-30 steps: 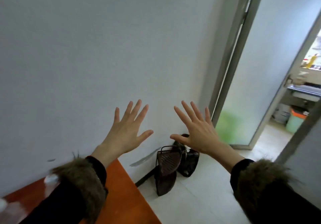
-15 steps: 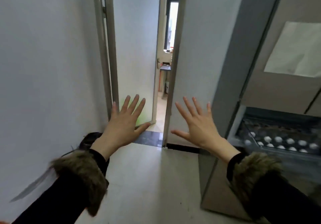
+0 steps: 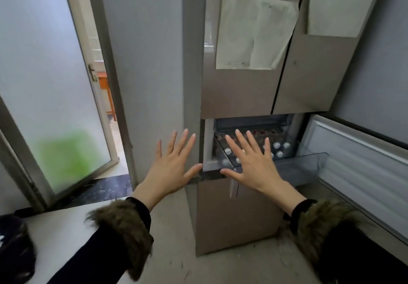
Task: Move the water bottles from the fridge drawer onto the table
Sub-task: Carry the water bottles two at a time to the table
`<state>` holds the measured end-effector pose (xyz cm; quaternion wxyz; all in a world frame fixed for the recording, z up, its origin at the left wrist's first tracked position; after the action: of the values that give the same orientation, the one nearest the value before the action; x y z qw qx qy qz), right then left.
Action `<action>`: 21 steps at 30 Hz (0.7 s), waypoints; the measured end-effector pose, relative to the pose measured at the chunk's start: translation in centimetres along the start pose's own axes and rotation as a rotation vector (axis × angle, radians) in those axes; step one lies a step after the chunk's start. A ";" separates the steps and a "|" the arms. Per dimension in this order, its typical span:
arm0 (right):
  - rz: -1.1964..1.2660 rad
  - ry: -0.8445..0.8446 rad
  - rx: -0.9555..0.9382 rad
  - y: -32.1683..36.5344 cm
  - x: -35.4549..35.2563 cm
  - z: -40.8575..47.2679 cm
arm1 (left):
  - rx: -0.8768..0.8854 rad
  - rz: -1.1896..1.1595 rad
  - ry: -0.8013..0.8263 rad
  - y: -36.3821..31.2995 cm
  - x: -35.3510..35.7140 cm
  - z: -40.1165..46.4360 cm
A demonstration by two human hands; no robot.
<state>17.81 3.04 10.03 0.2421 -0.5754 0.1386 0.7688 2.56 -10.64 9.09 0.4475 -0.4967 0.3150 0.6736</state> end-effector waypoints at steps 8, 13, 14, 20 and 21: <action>-0.001 0.097 0.141 -10.1 6.4 5.2 | 0.084 -0.084 0.096 -4.3 8.6 11.4; 0.006 0.183 0.189 -15.5 10.0 7.8 | 0.118 -0.130 0.185 -7.2 13.3 16.6; 0.019 0.197 0.197 -16.4 10.7 8.4 | 0.111 -0.149 0.204 -7.6 14.0 17.6; 0.134 0.286 0.157 -21.0 16.0 12.7 | -0.013 -0.320 0.292 -10.3 19.3 22.4; 0.174 0.301 0.136 -21.6 16.9 13.4 | -0.040 -0.341 0.299 -10.7 20.2 23.2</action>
<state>14.60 31.48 -0.63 0.1895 -0.6522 0.2742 0.6808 1.24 19.69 -2.76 0.4935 -0.6457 0.2760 0.5132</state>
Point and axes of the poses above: each hand's wrist, its own z-axis towards the middle knuckle, its own x-axis out of the palm, y = z × x, the point moved 4 cm from there along z, towards the middle knuckle
